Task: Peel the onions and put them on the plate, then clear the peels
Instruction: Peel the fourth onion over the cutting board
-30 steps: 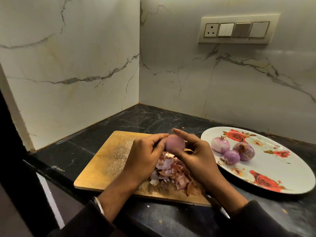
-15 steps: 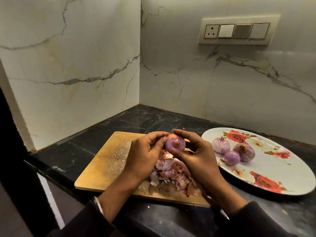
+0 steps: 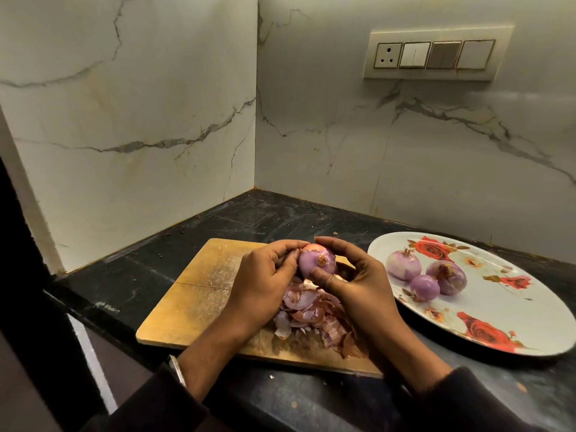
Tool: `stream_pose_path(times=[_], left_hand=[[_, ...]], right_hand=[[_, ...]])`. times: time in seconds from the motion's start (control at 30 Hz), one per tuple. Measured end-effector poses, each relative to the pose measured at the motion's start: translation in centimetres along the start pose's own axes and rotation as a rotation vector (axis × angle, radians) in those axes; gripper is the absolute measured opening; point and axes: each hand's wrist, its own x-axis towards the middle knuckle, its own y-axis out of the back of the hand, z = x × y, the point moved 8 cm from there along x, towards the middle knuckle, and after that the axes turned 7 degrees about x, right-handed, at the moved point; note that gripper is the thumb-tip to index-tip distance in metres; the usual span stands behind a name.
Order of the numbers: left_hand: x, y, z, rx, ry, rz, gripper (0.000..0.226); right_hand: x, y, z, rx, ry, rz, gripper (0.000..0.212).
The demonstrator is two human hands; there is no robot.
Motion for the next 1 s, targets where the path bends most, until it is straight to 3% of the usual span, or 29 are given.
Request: stream_pose_path(times=[0.23, 0.37, 0.8, 1.0], left_hand=[[0.0, 0.6, -0.3, -0.013, 0.039, 0.067, 0.021], [-0.1, 0.8, 0.2, -0.012, 0.021, 0.096, 0.025], [-0.5, 1.1, 1.2, 0.206, -0.076, 0.156, 0.022], [0.0, 2.0, -0.4, 0.121, 0.044, 0.223, 0.019]], right_hand=[[0.0, -0.3, 0.2, 0.072, -0.047, -0.034, 0.054], [0.1, -0.3, 0.3, 0.161, -0.088, -0.012, 0.047], [0.1, -1.4, 0.9, 0.528, -0.189, -0.012, 0.046], [0.5, -0.8, 0.3, 0.563, -0.214, -0.043, 0.045]])
